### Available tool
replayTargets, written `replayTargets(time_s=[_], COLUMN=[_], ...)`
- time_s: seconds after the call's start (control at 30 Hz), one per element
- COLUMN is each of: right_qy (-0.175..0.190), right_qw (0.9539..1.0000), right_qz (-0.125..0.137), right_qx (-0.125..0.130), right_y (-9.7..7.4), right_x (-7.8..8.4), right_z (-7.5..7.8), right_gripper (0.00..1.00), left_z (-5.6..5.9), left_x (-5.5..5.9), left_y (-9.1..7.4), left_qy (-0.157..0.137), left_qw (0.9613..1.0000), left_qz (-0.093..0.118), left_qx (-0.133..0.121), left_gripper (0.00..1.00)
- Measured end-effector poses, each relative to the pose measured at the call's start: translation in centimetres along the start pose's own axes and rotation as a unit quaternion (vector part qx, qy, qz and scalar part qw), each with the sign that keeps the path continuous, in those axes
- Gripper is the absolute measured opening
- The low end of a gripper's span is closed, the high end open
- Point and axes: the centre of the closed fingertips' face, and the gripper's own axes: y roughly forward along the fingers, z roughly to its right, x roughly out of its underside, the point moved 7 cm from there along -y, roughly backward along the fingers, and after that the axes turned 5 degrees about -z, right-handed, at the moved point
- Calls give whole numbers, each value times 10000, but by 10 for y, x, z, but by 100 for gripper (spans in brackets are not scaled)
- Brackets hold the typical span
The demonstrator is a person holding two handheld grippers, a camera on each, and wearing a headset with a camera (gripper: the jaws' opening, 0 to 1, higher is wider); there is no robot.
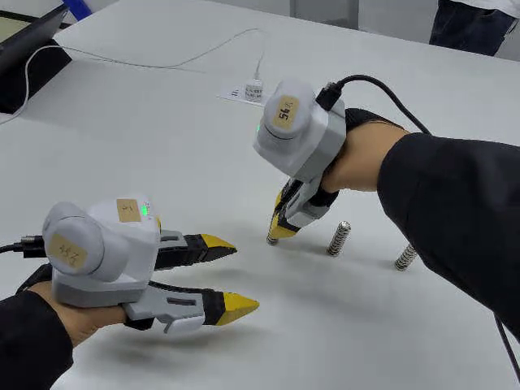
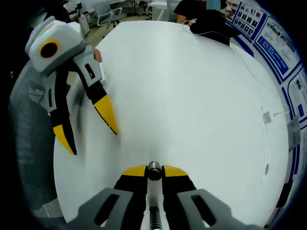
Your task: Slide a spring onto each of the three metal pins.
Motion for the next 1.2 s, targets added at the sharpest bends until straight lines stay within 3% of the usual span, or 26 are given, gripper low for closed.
replayTargets(time_s=[0.67, 1.2], right_qy=[303, 691], right_qw=[9991, 9949], right_qz=[274, 682], right_qx=[61, 274], right_y=[-12, -35], right_x=[14, 43], right_z=[4, 1], right_gripper=[18, 22], left_z=[1, -3], left_x=[-6, -15], left_y=[1, 1], left_qy=[-5, 11], left_qw=[10000, 10000], left_qz=[13, 26], left_qx=[-40, -89], left_gripper=[47, 47])
